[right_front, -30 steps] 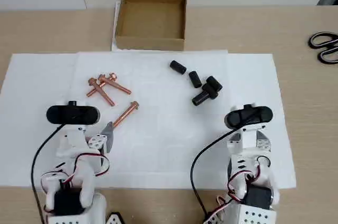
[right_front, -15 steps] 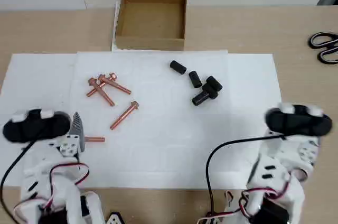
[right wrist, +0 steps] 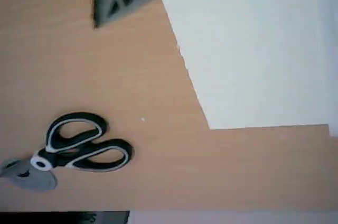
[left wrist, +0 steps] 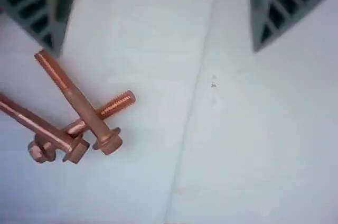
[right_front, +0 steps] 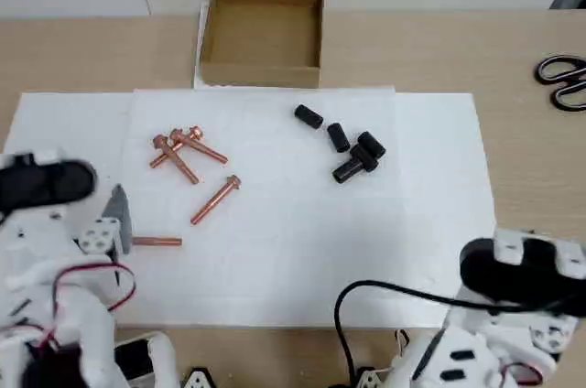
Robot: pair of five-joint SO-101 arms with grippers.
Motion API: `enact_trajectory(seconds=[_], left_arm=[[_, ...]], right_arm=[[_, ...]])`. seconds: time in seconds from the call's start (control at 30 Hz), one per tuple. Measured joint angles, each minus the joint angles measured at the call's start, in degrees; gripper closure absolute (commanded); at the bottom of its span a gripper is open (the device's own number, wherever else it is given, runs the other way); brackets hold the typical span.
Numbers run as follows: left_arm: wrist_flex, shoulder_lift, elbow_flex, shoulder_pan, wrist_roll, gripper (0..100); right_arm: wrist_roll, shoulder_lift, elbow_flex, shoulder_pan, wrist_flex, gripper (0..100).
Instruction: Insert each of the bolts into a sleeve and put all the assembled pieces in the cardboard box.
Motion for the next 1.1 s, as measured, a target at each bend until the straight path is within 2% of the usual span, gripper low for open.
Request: enact_trajectory(seconds=[0.2, 0.3, 0.4, 0.5, 0.63, 0.87, 1.1], left_arm=[[3.9, 13.5, -8.6, 0.0, 0.0, 78], [4.0, 16.1, -9.1, 0.0, 0.0, 78], [4.0, 16.8, -9.1, 0.4, 0.0, 78], [4.0, 16.8, -9.1, 2.3, 0.0, 78], [4.0, 17.1, -9.1, 4.6, 0.0, 78], [4.0, 17.1, -9.1, 4.9, 0.0, 78], [4.0, 17.1, -9.1, 4.9, 0.0, 78]], right_arm=[[0.0, 15.1, -14.1, 0.0, 9.4, 82.9], [0.0, 26.8, -22.7, 0.0, 16.0, 82.9], [0.0, 38.7, -27.6, -0.8, 18.3, 82.9], [0.0, 47.7, -28.1, -4.0, 19.1, 82.9], [0.0, 50.0, -28.1, -10.9, 19.3, 82.9], [-4.8, 60.3, -28.3, -19.7, 19.4, 82.9], [-5.4, 72.4, -28.4, -26.6, 19.4, 82.9]])
